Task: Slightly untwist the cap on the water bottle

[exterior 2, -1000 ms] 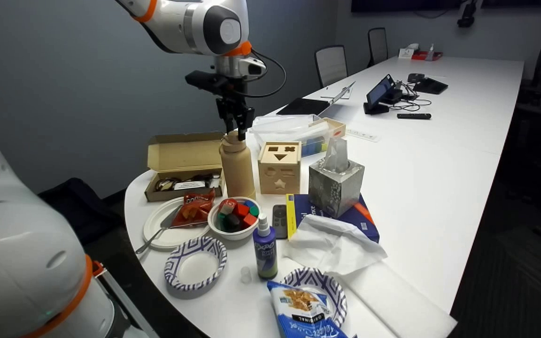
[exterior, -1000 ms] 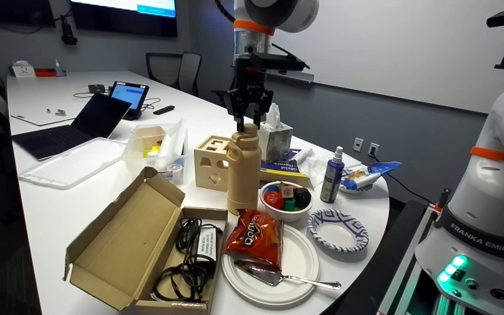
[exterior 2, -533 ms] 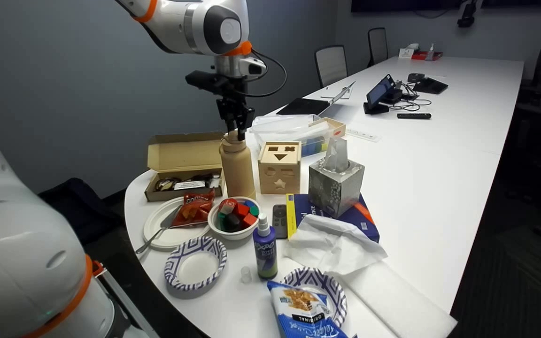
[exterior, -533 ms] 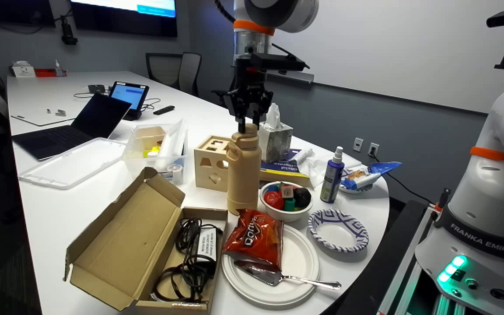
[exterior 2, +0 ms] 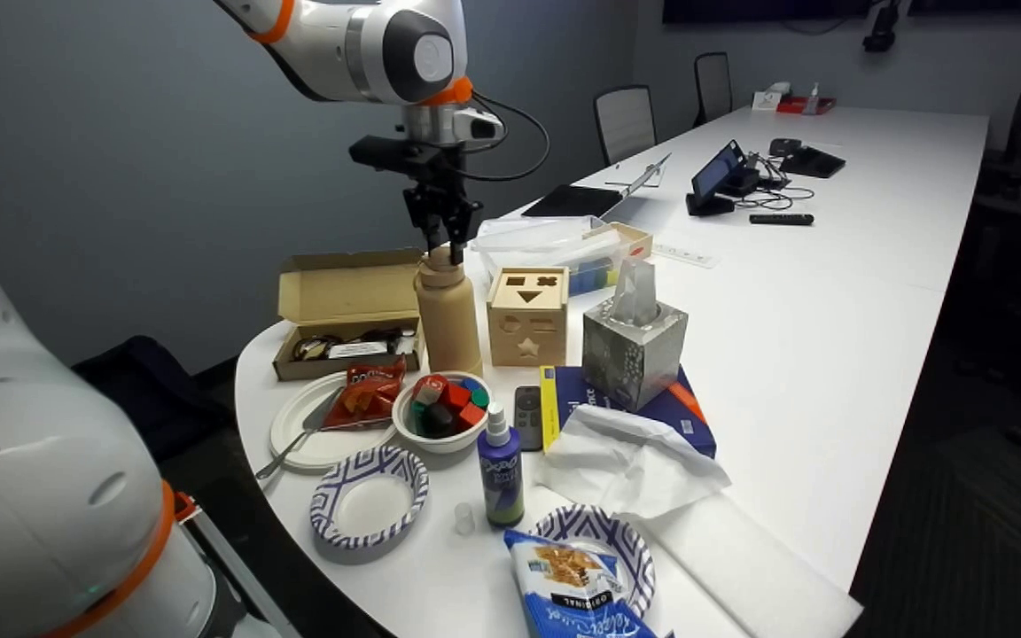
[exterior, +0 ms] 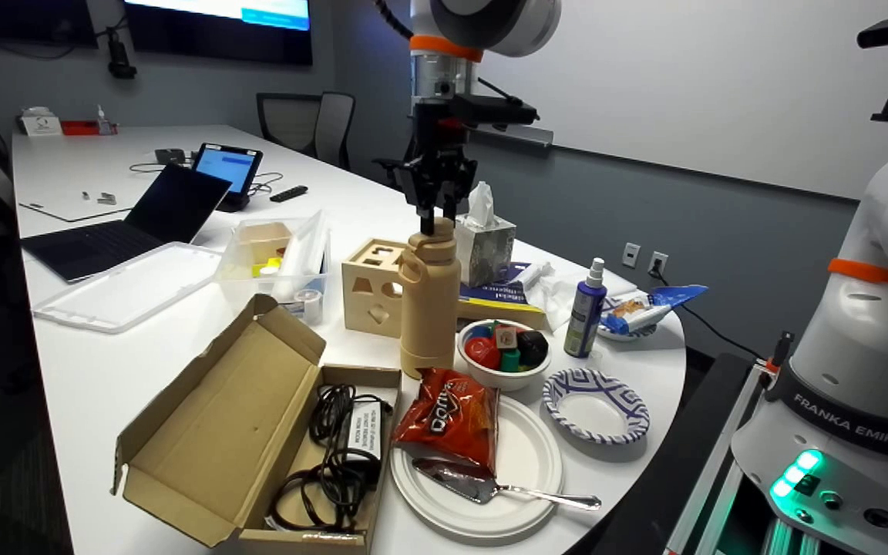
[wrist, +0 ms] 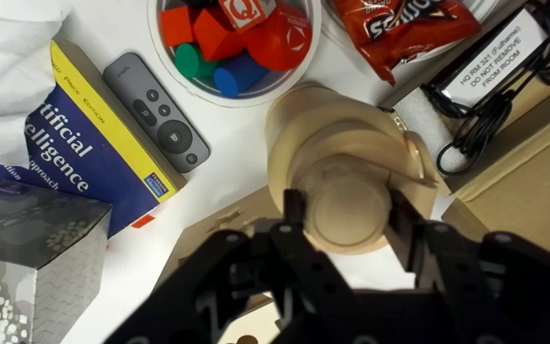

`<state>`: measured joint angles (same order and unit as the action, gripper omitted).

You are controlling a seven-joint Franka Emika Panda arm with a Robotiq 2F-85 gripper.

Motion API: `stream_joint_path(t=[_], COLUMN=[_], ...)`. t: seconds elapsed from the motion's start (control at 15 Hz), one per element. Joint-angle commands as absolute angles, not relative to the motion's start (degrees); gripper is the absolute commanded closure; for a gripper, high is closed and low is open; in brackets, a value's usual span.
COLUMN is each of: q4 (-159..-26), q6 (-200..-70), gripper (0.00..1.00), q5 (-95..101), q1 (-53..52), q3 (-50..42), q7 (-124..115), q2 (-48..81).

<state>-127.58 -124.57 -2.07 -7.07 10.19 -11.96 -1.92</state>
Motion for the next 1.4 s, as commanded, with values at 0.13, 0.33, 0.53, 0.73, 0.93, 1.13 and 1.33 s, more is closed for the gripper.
stream_joint_path(t=[0.13,0.33,0.53,0.73,0.93,1.13,1.33], q4=[-127.56,-127.5,-127.3,-127.41,-127.3,-127.11,-126.94], q6=[-123.34,-123.12,-122.76,-122.78,-122.09,-121.14,-120.5], gripper=[0.79,0.79,0.79,0.79,0.79,0.79,0.79], q5=[-3.46,-3.68,-4.02,-4.36,-4.76,-4.13,-3.87], q1=[-7.69,-7.7,-7.75,-7.83,-7.84,-7.9,-7.93], q3=[9.5,9.43,9.39,9.36,9.27,9.26,9.25], q7=[-3.34,1.68,7.12,13.26,19.37,25.18,30.0], q2=[-2.05,-1.97,-1.94,-1.95,-2.0,-2.12,-2.09])
